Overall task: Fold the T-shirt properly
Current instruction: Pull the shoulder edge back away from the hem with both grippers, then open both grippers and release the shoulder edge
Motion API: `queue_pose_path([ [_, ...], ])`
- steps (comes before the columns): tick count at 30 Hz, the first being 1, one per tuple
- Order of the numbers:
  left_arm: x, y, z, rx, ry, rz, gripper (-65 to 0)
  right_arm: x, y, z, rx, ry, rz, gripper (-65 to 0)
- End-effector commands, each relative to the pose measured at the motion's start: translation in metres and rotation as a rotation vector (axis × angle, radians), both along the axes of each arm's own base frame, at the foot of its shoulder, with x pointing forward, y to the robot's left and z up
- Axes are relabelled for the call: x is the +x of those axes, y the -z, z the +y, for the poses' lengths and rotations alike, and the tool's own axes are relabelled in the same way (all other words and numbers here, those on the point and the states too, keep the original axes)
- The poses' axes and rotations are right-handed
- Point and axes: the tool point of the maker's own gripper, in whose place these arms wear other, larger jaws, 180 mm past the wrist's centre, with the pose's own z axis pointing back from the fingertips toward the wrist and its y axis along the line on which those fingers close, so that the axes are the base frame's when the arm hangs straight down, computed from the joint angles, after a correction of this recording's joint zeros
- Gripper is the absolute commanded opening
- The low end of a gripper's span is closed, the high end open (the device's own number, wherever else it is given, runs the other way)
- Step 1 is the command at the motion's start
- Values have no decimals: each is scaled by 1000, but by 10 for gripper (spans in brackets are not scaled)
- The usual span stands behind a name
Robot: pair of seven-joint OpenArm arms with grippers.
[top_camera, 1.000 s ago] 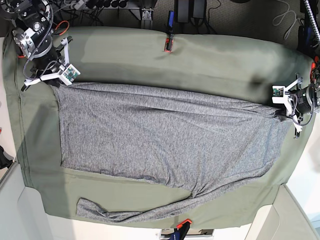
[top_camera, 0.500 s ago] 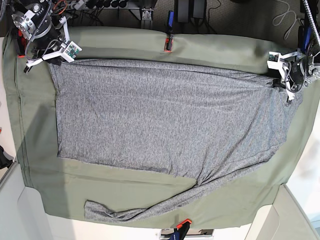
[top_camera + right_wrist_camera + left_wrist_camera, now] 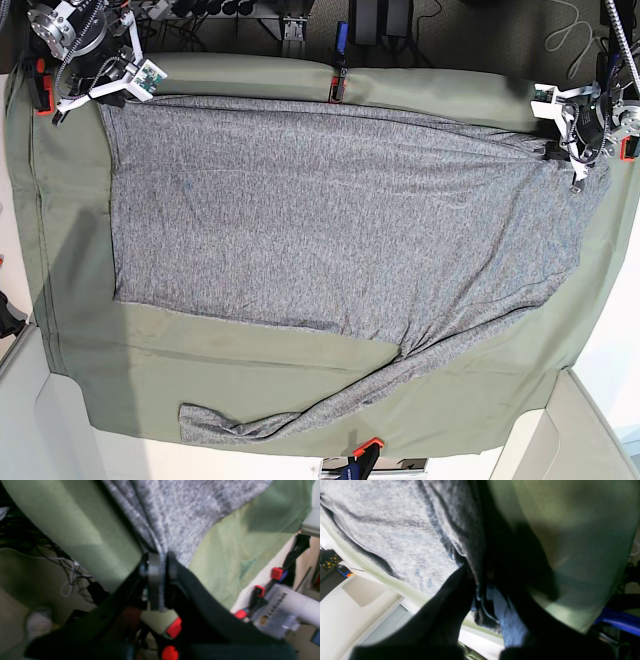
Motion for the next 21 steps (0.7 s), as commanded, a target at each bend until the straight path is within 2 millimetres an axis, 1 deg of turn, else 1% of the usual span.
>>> queue_pose_path([
  [1,12,-13,18,61,-19,-35,-650,8,-9,-10,-38,7,-32,-650],
  [4,6,-10,25,79,-74,-1,-650,6,-7,-8,-22,14,-19,-650],
  [5,5,-10,25,85,-79,2,-650,5,-6,-7,-13,19,-12,-621],
  [7,4,-11,26,91,-96,7,-650,4,-6,-6,-5,23,-6,-473],
  [8,3,-10,24,89,-96,19,-650,4,-5,-6,-3,24,-6,-425],
  [9,1,-9,22,86,-93,32,-650,4,-6,-6,-3,25,-9,-401],
  [14,-10,-8,5,54,-117,99,-650,5,-6,-6,2,38,-16,-397],
  [17,-9,-14,-5,48,-131,89,-531,4,-5,-5,14,44,-7,-397],
  [19,-7,-18,-10,48,-124,78,-466,3,-5,-4,22,46,-2,-397],
  [21,-6,-20,-10,52,-118,73,-400,3,-6,-2,33,46,-3,-397],
])
